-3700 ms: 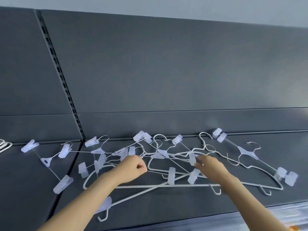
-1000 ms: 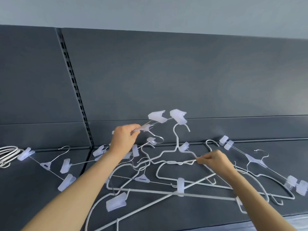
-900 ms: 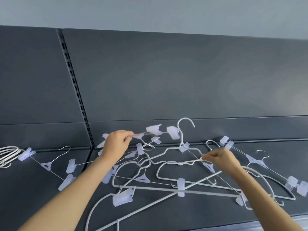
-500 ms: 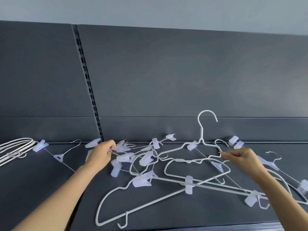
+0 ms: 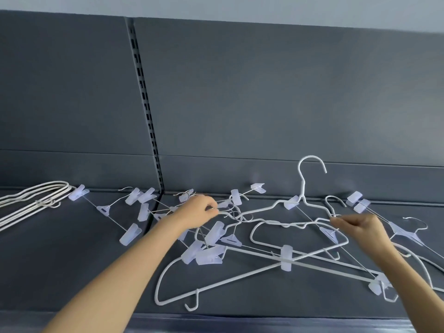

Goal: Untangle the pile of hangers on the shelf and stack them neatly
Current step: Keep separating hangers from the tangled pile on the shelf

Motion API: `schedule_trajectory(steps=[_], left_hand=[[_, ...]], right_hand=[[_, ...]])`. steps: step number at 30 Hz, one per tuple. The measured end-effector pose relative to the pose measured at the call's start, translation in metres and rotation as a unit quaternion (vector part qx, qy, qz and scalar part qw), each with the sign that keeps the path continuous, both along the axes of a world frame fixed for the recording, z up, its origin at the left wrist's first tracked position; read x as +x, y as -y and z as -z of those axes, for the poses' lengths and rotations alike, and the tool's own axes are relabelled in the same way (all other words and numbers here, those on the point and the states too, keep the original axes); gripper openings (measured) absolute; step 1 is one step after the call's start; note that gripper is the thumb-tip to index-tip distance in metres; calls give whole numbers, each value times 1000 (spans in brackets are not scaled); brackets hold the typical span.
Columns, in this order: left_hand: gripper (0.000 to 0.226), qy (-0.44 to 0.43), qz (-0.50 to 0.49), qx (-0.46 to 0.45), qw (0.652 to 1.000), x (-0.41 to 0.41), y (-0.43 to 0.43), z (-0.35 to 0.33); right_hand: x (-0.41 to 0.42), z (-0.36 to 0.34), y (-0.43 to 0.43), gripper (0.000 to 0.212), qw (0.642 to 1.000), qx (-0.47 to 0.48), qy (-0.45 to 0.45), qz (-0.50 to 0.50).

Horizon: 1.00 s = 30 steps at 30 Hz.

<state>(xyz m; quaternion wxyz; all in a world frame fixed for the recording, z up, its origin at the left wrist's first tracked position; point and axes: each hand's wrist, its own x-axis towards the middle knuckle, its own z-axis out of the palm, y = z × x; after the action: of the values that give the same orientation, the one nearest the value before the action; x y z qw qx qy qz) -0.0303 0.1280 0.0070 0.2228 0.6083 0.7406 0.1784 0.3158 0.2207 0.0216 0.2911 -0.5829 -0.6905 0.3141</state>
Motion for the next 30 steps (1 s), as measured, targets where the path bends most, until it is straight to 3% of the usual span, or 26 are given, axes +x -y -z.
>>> schedule_trajectory(steps=[6,14,16,23,27,30], left_hand=[[37,-12,4,-84,996,9,-4,11],[47,41,0,-27,999,-4,2,16],[43,45,5,-6,999,-10,5,15],[27,59,-32,32,997,-25,12,17],[32,80,-32,47,995,-21,12,17],[21,100,-37,57,993,-17,10,13]], right_hand=[[-7,8,3,24,999,37,20,21],[-6,6,0,7,996,49,55,60],[-1,5,-4,6,995,37,60,76],[23,-12,-7,12,996,58,-54,51],[31,-17,-7,9,996,68,-45,41],[32,-12,-8,7,995,71,-23,66]])
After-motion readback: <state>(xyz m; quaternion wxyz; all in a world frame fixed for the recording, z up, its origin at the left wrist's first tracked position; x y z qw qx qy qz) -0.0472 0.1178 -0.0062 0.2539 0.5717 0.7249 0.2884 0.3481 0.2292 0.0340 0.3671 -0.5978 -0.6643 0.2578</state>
